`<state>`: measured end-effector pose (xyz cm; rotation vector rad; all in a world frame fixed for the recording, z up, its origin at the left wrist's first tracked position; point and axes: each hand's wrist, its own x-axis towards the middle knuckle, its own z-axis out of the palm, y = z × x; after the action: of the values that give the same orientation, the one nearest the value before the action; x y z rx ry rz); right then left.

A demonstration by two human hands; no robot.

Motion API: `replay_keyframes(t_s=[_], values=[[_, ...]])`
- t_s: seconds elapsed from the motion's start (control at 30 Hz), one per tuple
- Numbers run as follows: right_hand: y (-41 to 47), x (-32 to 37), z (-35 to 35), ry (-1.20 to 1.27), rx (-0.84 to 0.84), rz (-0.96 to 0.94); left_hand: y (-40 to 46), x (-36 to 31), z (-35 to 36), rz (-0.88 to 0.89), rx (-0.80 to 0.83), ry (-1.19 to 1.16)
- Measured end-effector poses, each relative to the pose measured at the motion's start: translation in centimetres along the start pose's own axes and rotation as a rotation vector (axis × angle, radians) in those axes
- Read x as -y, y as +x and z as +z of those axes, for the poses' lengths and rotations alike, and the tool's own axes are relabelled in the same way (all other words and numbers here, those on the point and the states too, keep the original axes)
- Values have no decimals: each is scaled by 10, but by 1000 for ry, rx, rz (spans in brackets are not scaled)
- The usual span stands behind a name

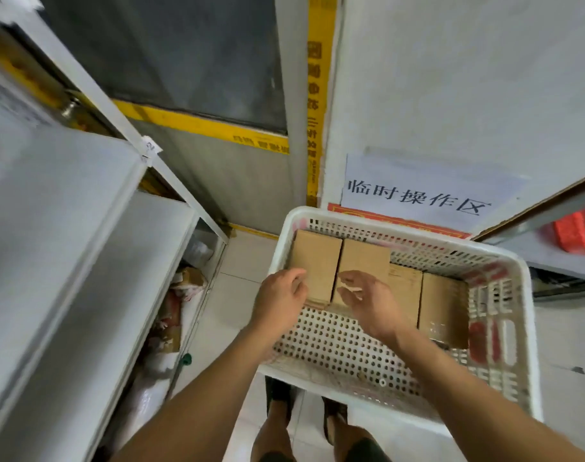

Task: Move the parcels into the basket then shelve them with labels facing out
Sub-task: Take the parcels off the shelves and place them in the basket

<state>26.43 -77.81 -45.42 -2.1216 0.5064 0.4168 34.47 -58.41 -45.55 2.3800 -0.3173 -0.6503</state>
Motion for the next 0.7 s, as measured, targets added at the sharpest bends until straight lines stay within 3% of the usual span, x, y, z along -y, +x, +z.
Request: replay_keyframes(t_s=[0.3,0.7], values=[[-43,180,8,-315,134,-459,-139,20,-152,-217,-381,40],[-162,426,171,-297,453,-999,-390,125,-312,-394,-908,116]])
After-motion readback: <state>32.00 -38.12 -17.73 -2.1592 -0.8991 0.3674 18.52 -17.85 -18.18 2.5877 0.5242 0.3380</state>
